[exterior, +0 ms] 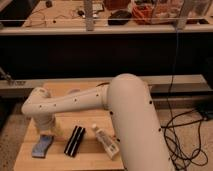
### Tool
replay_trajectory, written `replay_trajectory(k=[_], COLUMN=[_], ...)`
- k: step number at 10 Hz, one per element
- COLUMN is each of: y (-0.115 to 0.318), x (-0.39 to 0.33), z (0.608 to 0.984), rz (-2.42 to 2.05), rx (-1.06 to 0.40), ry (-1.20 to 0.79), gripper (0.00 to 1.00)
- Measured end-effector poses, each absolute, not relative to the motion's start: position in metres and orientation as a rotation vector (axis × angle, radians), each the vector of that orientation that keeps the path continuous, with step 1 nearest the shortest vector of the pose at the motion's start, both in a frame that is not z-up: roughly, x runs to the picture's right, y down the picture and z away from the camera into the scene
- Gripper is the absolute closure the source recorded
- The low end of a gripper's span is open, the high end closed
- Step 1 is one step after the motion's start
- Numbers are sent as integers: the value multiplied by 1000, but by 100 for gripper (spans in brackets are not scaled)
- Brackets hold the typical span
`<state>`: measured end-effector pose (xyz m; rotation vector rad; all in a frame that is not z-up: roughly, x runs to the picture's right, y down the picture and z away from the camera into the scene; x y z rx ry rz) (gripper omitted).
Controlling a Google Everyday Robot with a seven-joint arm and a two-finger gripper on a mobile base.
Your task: Wipe the white sponge on the table
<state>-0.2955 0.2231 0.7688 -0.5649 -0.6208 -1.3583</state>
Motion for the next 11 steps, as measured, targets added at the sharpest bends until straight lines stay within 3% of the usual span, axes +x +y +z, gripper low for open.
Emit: replay_trajectory(k=[6, 11], y=[243, 270], x=[-320, -336], z=[761, 764], rz=[-1467, -1563], rx=[-430, -505], ry=[-783, -782], gripper=[20, 20])
